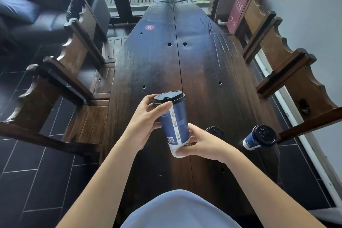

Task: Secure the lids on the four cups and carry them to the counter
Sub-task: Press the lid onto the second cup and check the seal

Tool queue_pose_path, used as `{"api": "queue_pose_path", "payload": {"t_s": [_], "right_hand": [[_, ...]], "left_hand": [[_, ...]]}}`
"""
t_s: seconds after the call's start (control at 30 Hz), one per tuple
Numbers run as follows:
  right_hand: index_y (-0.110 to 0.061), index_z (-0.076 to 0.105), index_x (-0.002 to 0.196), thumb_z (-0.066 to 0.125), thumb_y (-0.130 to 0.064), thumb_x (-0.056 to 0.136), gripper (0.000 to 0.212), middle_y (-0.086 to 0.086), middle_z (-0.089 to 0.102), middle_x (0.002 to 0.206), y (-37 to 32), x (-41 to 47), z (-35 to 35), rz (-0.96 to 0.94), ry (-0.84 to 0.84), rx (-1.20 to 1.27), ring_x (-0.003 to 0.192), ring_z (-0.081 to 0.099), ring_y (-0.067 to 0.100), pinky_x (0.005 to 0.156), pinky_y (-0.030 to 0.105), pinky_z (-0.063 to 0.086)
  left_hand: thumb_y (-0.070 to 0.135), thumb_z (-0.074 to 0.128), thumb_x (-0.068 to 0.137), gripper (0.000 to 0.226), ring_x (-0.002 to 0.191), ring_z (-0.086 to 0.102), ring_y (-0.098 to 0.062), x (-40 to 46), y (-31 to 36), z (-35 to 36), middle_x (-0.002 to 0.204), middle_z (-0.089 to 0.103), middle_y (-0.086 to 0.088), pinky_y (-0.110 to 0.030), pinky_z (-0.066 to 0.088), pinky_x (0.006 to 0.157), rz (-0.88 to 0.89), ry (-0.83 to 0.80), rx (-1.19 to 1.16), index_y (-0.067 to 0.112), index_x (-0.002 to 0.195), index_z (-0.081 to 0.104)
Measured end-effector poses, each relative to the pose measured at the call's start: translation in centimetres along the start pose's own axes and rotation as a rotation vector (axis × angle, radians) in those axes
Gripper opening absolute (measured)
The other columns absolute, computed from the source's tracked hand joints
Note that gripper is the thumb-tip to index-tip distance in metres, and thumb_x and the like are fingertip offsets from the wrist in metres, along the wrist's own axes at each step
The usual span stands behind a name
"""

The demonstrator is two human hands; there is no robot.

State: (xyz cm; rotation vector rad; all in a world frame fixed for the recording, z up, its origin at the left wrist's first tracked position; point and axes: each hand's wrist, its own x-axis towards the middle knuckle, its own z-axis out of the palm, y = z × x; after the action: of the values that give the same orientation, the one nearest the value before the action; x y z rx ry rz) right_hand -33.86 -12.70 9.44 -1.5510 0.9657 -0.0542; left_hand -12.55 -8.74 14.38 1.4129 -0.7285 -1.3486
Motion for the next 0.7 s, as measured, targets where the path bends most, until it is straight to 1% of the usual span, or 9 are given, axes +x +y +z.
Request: {"api": "queue_pose_path", "payload": {"t_s": [0.1, 0.13, 0.2, 0.27, 0.37, 0.43, 0.5, 0.6, 0.7], "right_hand": [[-0.074, 0.049, 0.107, 0.086, -0.063, 0.066, 0.057, -0.039, 0.065, 0.11, -1.4, -0.3, -2.0, 0.011, -0.007, 0.022, 0.102, 0.066, -0.013, 0.07, 0.01, 0.053], [-0.068, 0.051, 0.112, 0.086, -0.064, 0.066, 0.058, -0.034, 0.067, 0.113, -2.0, -0.4, -2.9, 0.002, -0.009, 0.042, 0.103, 0.067, -0.01, 0.073, 0.013, 0.055], [-0.051, 0.054, 0.128, 0.085, -0.066, 0.066, 0.07, -0.021, 0.067, 0.125, -3.3, -0.6, -4.6, -0.04, 0.008, 0.086, 0.109, 0.069, -0.002, 0.083, 0.023, 0.059], [-0.041, 0.054, 0.136, 0.082, -0.065, 0.071, 0.074, -0.013, 0.066, 0.131, -4.5, -0.8, -6.0, -0.089, 0.04, 0.122, 0.114, 0.068, 0.002, 0.086, 0.027, 0.06], [-0.039, 0.053, 0.137, 0.076, -0.058, 0.08, 0.064, -0.01, 0.065, 0.133, -6.1, -0.7, -7.0, -0.133, 0.064, 0.129, 0.114, 0.068, 0.002, 0.084, 0.025, 0.061], [-0.038, 0.053, 0.139, 0.077, -0.058, 0.08, 0.067, -0.009, 0.066, 0.132, -6.6, -0.3, -7.0, -0.136, 0.068, 0.105, 0.114, 0.068, 0.003, 0.086, 0.027, 0.061], [-0.036, 0.054, 0.139, 0.079, -0.06, 0.079, 0.07, -0.007, 0.068, 0.129, -6.9, 0.1, -6.7, -0.131, 0.058, 0.082, 0.113, 0.069, 0.006, 0.087, 0.029, 0.062], [-0.044, 0.057, 0.129, 0.076, -0.062, 0.074, 0.061, -0.008, 0.072, 0.122, -7.0, 0.7, -6.2, -0.129, 0.041, 0.056, 0.108, 0.07, 0.002, 0.081, 0.024, 0.061], [-0.045, 0.057, 0.13, 0.079, -0.06, 0.079, 0.057, -0.008, 0.073, 0.122, -6.7, 1.2, -6.0, -0.138, 0.042, 0.055, 0.108, 0.071, 0.002, 0.081, 0.024, 0.061]], "left_hand": [[0.054, 0.087, 0.059, 0.09, 0.122, 0.069, -0.029, -0.1, 0.0, 0.2, 0.134, 0.07, -0.006, -0.057, 0.058, 0.102, 0.0, -0.013, 0.036, 0.023, 0.137, 0.055], [0.055, 0.087, 0.059, 0.09, 0.122, 0.069, -0.029, -0.2, -0.1, 0.3, 0.134, 0.07, -0.006, -0.056, 0.059, 0.102, 0.001, -0.017, 0.045, 0.023, 0.137, 0.055], [0.055, 0.087, 0.059, 0.089, 0.121, 0.07, -0.028, -0.2, -0.2, 0.3, 0.133, 0.071, -0.005, -0.056, 0.059, 0.102, 0.002, -0.025, 0.047, 0.023, 0.137, 0.056], [0.054, 0.087, 0.06, 0.088, 0.12, 0.071, -0.027, -0.3, -0.3, 0.3, 0.13, 0.073, -0.002, -0.054, 0.059, 0.101, -0.002, -0.032, 0.047, 0.023, 0.137, 0.056], [0.055, 0.087, 0.059, 0.088, 0.119, 0.072, -0.023, -0.6, -0.5, 0.3, 0.125, 0.075, 0.003, -0.05, 0.06, 0.099, -0.012, -0.037, 0.061, 0.026, 0.136, 0.056], [0.055, 0.087, 0.058, 0.09, 0.12, 0.071, -0.023, -0.7, -0.6, 0.3, 0.126, 0.074, 0.003, -0.048, 0.06, 0.098, -0.016, -0.039, 0.074, 0.026, 0.137, 0.055], [0.053, 0.088, 0.058, 0.092, 0.121, 0.07, -0.025, -0.8, -0.6, 0.3, 0.129, 0.073, 0.0, -0.049, 0.06, 0.1, -0.011, -0.044, 0.083, 0.025, 0.139, 0.055], [0.052, 0.089, 0.057, 0.093, 0.121, 0.071, -0.026, -0.7, -0.6, 0.2, 0.133, 0.072, -0.003, -0.053, 0.058, 0.104, 0.003, -0.043, 0.099, 0.024, 0.139, 0.054], [0.05, 0.089, 0.058, 0.091, 0.12, 0.071, -0.026, -0.7, -0.5, -0.1, 0.132, 0.072, -0.003, -0.055, 0.056, 0.106, 0.008, -0.041, 0.115, 0.025, 0.139, 0.055]]}}
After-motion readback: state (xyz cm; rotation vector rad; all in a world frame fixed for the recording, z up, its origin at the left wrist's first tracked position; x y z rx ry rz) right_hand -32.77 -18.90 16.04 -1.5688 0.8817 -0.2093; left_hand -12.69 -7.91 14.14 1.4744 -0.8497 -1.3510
